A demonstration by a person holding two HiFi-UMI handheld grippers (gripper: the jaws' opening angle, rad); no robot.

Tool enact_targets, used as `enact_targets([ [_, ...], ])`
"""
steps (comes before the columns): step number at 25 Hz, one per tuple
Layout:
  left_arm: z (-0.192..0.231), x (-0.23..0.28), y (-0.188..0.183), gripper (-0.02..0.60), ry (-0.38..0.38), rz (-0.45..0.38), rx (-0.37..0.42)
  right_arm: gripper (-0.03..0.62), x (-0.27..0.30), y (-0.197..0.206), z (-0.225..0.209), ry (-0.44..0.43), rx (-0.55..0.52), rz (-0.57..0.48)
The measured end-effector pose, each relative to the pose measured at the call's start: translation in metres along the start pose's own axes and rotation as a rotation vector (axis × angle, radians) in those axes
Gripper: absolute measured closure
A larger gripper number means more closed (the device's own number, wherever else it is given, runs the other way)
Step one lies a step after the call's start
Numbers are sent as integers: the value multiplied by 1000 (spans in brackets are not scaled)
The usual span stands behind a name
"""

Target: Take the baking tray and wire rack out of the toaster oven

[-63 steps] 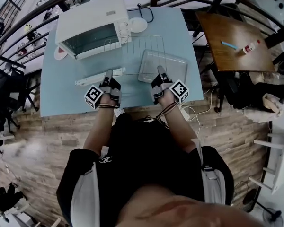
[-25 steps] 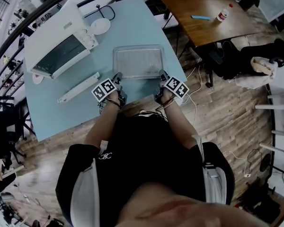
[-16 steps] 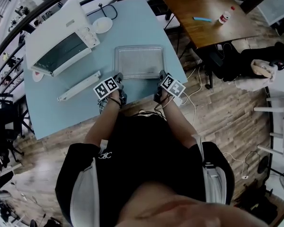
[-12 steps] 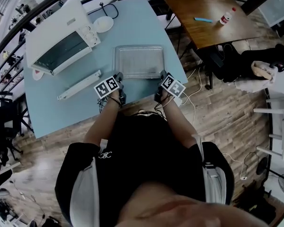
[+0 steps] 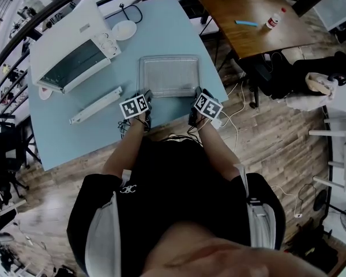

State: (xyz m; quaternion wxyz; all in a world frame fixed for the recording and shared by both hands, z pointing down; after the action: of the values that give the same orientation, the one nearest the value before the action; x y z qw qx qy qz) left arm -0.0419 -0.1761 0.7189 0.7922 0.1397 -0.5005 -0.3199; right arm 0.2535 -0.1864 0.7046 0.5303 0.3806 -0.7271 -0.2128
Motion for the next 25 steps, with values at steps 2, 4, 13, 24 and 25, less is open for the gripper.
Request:
enact_targets([
  [2,0,2,2,304,-27,23,57,464,0,0,-4,14,-14,-5],
  [4,0,1,3,303,-58,28,122,461,-2,-2,-6,31,-46,-13],
  [13,-10,-29,-35,332,-110,-179,318,491,-16,-31,23,-31,-202,-136],
  [24,-76,-95,-100,563,58,-398,395,592,-59,-102,88,-195,-346,-396],
  [25,-82,-104,-107,563,64,-427,410,592,-65,-110,93,-200,-368,-423],
])
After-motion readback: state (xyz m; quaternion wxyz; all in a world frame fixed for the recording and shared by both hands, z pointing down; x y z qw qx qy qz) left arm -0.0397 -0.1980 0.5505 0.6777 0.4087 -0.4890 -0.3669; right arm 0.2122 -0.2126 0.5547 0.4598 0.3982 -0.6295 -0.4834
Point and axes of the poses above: the fingertips, and each gripper's own axes: x forward along the fingers, z to its left, y out of its underside, the point moved 3 cm from there along -x, backward along the fingers, and after that the axes turned 5 degrees about -x, right-handed, at the moved point
